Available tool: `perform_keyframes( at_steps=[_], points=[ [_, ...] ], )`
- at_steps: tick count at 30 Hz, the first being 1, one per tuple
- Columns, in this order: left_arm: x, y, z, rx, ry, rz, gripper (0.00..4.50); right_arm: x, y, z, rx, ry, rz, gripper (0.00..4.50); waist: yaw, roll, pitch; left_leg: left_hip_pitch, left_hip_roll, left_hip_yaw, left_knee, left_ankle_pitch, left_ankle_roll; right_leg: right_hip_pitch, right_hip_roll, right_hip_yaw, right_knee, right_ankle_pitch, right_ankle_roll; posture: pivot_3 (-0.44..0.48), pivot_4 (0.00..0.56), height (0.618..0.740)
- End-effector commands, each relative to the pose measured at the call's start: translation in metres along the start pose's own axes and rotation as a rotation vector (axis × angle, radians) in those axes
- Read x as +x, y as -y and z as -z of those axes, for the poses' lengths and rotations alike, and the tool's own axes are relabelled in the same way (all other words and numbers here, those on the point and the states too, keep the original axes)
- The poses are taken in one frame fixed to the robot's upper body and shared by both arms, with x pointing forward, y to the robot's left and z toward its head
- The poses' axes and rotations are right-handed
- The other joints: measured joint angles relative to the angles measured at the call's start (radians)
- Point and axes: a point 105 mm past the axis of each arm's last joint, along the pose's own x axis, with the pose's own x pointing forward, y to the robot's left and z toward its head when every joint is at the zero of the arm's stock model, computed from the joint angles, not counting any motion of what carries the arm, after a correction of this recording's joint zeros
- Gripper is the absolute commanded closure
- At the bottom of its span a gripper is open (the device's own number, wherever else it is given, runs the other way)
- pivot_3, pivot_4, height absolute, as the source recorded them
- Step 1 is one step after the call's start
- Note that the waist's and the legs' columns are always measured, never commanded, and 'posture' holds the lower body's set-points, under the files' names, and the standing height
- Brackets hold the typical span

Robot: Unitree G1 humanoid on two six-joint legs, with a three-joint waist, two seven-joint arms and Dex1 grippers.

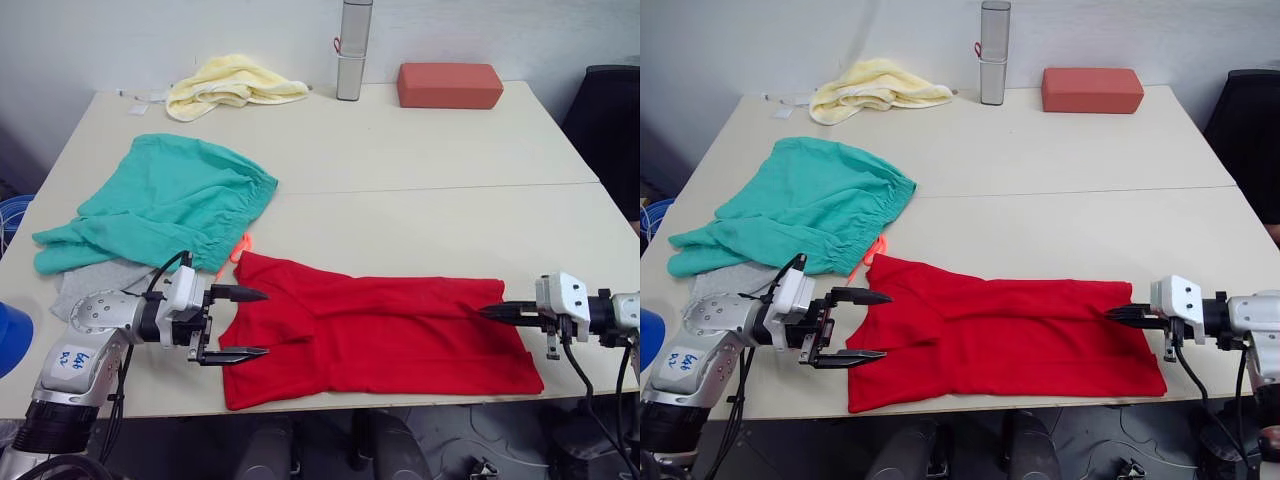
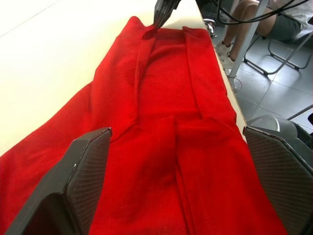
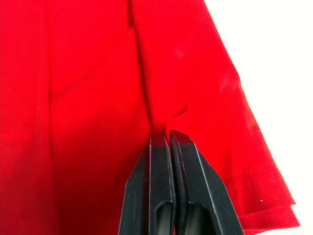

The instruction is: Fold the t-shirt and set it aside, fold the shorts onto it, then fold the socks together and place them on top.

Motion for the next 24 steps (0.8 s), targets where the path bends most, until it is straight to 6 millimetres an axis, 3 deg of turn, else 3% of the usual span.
perform_keyframes(
  at_steps=[1,8,24],
  points=[
    [-0.001,0.0,-0.004,0.039,-0.01,0.01,0.0,-0.006,-0.001,0.0,-0.081,-0.003,0.003,4.47,0.0,0.0,0.0,0.0,0.0,0.0,0.0,0.0,0.0,0.0,0.0,0.0,0.0,0.0,0.0,0.0,0.15,0.74],
    [-0.003,0.001,-0.002,0.041,-0.025,0.006,0.0,-0.015,-0.009,0.01,-0.108,-0.038,-0.004,4.47,-0.002,0.0,0.0,0.0,0.0,0.0,0.0,0.0,0.0,0.0,0.0,0.0,0.0,0.0,0.0,0.0,0.15,0.74],
    [-0.003,0.0,0.001,0.039,-0.035,0.003,0.0,-0.011,-0.014,0.014,-0.069,-0.041,0.031,4.47,-0.002,0.0,0.0,0.001,0.0,0.0,0.0,0.0,0.0,0.0,0.0,0.0,0.0,0.0,0.0,0.0,0.15,0.74]
  ],
)
